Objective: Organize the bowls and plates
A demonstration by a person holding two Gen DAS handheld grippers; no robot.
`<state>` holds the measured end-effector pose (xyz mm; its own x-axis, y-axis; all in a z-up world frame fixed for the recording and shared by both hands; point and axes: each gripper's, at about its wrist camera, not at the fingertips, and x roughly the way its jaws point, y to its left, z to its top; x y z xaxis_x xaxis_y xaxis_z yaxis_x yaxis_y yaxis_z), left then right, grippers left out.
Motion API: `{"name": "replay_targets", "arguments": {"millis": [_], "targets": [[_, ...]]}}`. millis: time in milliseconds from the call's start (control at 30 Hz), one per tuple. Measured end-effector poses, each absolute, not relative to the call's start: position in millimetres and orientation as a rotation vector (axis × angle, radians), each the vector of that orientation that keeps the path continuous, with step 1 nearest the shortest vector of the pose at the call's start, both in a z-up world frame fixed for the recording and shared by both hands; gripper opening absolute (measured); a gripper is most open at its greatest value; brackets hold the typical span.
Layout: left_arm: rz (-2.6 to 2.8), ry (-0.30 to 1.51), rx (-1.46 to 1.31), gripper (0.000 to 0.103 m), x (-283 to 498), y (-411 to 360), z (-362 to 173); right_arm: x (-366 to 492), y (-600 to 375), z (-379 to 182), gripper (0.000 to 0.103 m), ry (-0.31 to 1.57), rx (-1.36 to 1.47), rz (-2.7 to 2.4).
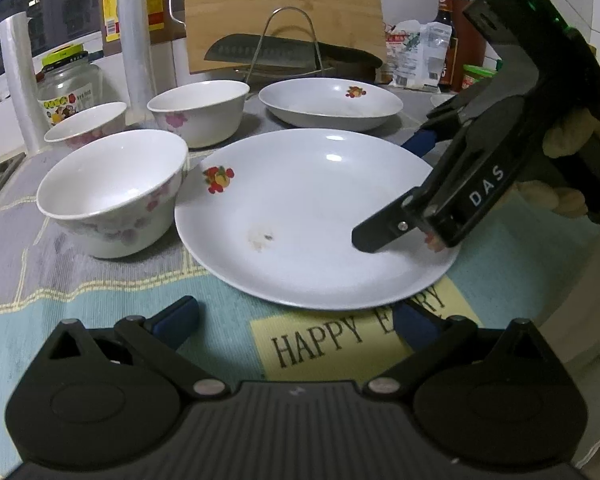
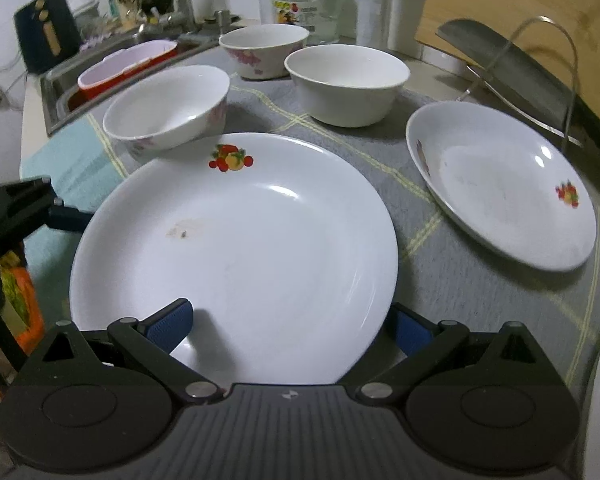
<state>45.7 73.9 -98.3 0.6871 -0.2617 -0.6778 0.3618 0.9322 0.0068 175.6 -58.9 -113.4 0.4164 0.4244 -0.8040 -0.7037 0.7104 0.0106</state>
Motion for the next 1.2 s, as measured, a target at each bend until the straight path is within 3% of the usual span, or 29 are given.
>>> {"name": "replay_targets", "arguments": {"millis": [1200], "targets": [[-0.546, 0.735, 0.237, 0.103, 69.6, 82.5, -97.8, 219.6, -34.9, -110.8, 0.103, 0.864, -0.502, 0.994]]}}
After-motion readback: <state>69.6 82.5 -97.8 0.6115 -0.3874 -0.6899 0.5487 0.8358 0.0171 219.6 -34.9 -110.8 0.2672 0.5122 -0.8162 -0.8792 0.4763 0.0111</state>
